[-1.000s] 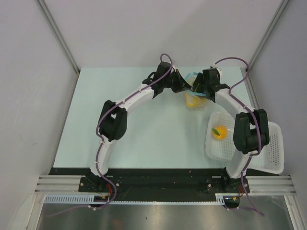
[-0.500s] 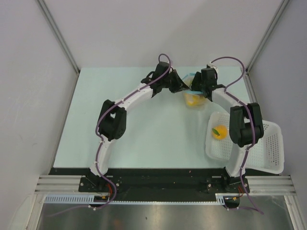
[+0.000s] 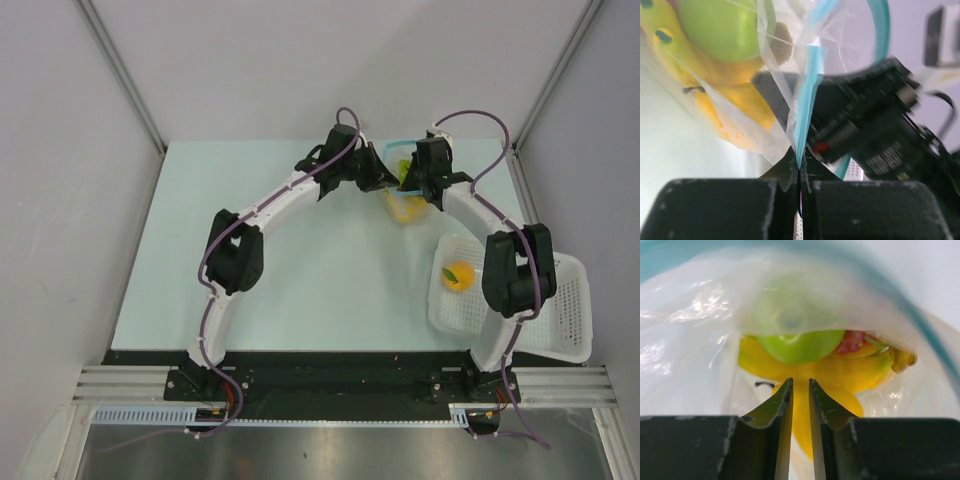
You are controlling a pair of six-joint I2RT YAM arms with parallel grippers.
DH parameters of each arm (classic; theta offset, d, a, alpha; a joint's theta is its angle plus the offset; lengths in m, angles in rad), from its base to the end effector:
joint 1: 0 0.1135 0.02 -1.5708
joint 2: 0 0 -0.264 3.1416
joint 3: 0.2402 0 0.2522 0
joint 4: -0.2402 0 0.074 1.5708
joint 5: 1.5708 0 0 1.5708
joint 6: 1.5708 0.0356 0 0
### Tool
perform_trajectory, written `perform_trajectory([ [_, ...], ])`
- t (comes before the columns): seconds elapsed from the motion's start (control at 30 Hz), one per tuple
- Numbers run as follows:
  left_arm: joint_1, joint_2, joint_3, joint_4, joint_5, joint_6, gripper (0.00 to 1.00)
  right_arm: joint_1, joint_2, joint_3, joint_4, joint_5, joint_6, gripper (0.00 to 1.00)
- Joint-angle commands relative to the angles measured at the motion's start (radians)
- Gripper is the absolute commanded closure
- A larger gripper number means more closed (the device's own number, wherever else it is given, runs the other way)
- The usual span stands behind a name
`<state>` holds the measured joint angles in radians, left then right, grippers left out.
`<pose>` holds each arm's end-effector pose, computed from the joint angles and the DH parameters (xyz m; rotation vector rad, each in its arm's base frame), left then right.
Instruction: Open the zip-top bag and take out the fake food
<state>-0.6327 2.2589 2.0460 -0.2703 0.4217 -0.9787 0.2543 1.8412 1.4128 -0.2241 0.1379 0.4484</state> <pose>0.4221 -0.3276 0.2748 -0.1033 2.3299 -1.3515 0.4126 0.1022 0.2544 0.2912 2.2070 0.2343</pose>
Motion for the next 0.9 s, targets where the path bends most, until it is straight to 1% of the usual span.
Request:
perform_trajectory([
  [0.0,0.008,-0.030,0.060,-0.029,0.017,0.073,1.00,0.031,-0.120,0.049,-0.098,0.072,-0.034,0.78],
  [0.1,0.010,-0.033,0.063,-0.046,0.006,0.090,1.00,0.045,-0.160,0.051,-0.139,0.084,-0.033,0.80],
  [0.2,0.008,-0.032,0.060,-0.033,0.009,0.075,1.00,0.060,-0.197,0.051,-0.165,0.091,-0.028,0.80],
  [0.3,0.005,-0.033,0.060,-0.027,0.011,0.068,1.00,0.054,-0.189,0.051,-0.156,0.060,-0.030,0.72],
  [0.33,0.001,-0.035,0.060,-0.032,0.011,0.064,1.00,0.051,-0.185,0.051,-0.147,0.057,-0.031,0.65],
  [0.4,-0.004,-0.038,0.052,-0.033,0.012,0.057,1.00,0.045,-0.162,0.051,-0.118,0.083,-0.030,0.57],
  [0.43,-0.010,-0.044,0.048,-0.029,0.014,0.055,1.00,0.043,-0.149,0.051,-0.106,0.085,-0.025,0.48],
  [0.53,-0.019,-0.050,0.037,-0.036,0.015,0.055,1.00,0.008,-0.103,0.055,-0.089,0.077,0.021,0.41],
  [0.6,-0.024,-0.052,0.033,-0.038,0.019,0.058,1.00,-0.007,-0.085,0.055,-0.080,0.072,0.038,0.39],
  [0.7,-0.030,-0.048,0.032,-0.033,0.023,0.054,1.00,-0.016,-0.045,0.057,-0.040,0.043,0.020,0.35],
  [0.8,-0.030,-0.035,0.043,-0.024,0.025,0.040,1.00,-0.023,-0.016,0.057,0.006,0.028,0.004,0.26],
  [0.87,-0.032,-0.030,0.049,-0.023,0.025,0.034,1.00,-0.029,0.006,0.055,0.041,0.029,0.001,0.23],
])
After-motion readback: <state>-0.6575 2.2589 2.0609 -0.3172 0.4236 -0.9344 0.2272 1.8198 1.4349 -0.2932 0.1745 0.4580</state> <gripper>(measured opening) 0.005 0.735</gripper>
